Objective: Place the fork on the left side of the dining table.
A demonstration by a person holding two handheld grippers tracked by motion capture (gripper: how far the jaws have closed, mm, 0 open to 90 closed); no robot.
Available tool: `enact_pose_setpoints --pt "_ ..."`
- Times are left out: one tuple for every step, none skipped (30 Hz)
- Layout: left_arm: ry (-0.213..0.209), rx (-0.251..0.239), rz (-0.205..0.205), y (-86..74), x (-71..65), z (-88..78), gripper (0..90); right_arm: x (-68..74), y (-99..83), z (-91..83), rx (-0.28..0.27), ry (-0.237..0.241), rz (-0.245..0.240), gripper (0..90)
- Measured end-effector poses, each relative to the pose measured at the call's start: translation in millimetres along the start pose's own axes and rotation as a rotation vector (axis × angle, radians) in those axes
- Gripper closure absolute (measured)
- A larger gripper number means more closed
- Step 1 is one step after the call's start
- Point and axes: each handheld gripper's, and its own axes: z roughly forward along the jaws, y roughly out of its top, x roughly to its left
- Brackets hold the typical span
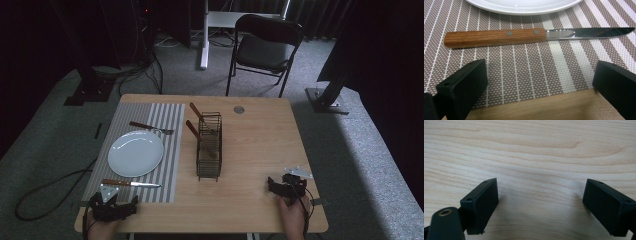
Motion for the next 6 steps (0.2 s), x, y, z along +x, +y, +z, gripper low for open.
enact_pose_setpoints --pt "0.004 -0.003 -0.003 -0.2 -0.4 0.2 0.0 0.0 0.0 0.0 0.0 0.0 0.0 12.8" --pt "0.005 -0.004 -0.004 -0.3 -0.6 0.3 0.0 0.0 0.0 0.0 0.0 0.0 0.0 12.8" --pt "0.005 -0.004 -0.004 -0.3 -0.6 0.3 0.0 0.0 0.0 0.0 0.0 0.0 0.0 12.8" --pt "0.006 -0.004 -0.006 -0.2 -0.7 0.4 0.0 0.0 0.0 0.0 0.0 0.0 0.0 12.7" --pt "0.006 -0.005 -0.007 -0.3 -0.8 0.4 0.0 -0.1 0.1 0.0 0.0 0.0 0.0 12.7" --pt "0.006 -0.005 -0.007 -0.3 -0.8 0.4 0.0 -0.1 0.1 0.0 0.0 0.0 0.0 12.8"
